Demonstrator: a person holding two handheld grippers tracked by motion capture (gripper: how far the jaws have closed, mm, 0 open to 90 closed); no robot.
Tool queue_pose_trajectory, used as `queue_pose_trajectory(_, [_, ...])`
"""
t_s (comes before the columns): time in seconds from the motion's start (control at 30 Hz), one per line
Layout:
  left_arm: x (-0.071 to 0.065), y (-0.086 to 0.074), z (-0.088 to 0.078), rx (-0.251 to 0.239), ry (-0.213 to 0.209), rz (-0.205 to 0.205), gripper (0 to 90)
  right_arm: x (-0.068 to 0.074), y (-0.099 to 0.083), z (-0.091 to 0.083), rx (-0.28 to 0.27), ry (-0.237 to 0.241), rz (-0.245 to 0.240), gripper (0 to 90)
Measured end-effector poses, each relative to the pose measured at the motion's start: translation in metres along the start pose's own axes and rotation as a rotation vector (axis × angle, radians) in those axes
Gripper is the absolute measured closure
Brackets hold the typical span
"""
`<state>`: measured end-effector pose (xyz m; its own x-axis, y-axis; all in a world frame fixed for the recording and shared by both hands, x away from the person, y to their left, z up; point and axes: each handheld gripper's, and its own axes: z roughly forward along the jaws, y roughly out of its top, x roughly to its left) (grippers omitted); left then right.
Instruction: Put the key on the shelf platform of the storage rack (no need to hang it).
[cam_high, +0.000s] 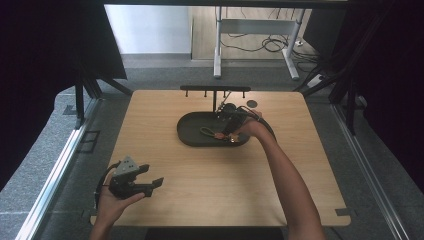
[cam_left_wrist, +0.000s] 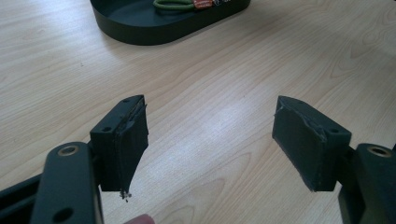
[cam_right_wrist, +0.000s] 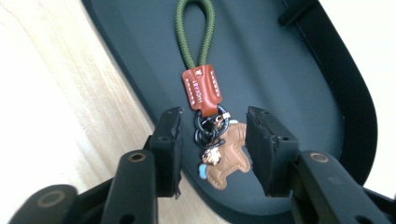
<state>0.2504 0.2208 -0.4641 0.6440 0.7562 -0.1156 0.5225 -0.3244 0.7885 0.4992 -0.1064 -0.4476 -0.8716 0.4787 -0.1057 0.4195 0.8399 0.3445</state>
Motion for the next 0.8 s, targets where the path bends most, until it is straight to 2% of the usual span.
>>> queue_pose_trajectory(0.1, [-0.002, 0.0, 0.001, 0.003, 0.001, 0.002, 27.0, 0.001, -0.005, -0.009, -0.021, -0.005, 0.014, 51.9])
queue_pose_trajectory(0.23, [-0.004, 0.0, 0.002, 0.008, 0.0, 0.008, 27.0, 0.004, -0.014, -0.022, -0.076, 0.006, 0.046, 50.5])
queue_pose_trajectory(0.4, [-0.007, 0.001, 0.004, 0.014, -0.002, 0.016, 27.0, 0.01, -0.027, -0.033, -0.116, 0.02, 0.049, 50.4])
queue_pose_trajectory(0.53, [-0.007, 0.001, 0.005, 0.015, -0.001, 0.014, 27.0, 0.017, -0.038, -0.04, -0.132, 0.02, 0.03, 50.6])
queue_pose_trajectory(0.8, [-0.008, 0.001, 0.006, 0.021, -0.002, 0.015, 27.0, 0.029, -0.064, -0.054, -0.195, 0.037, 0.051, 50.6])
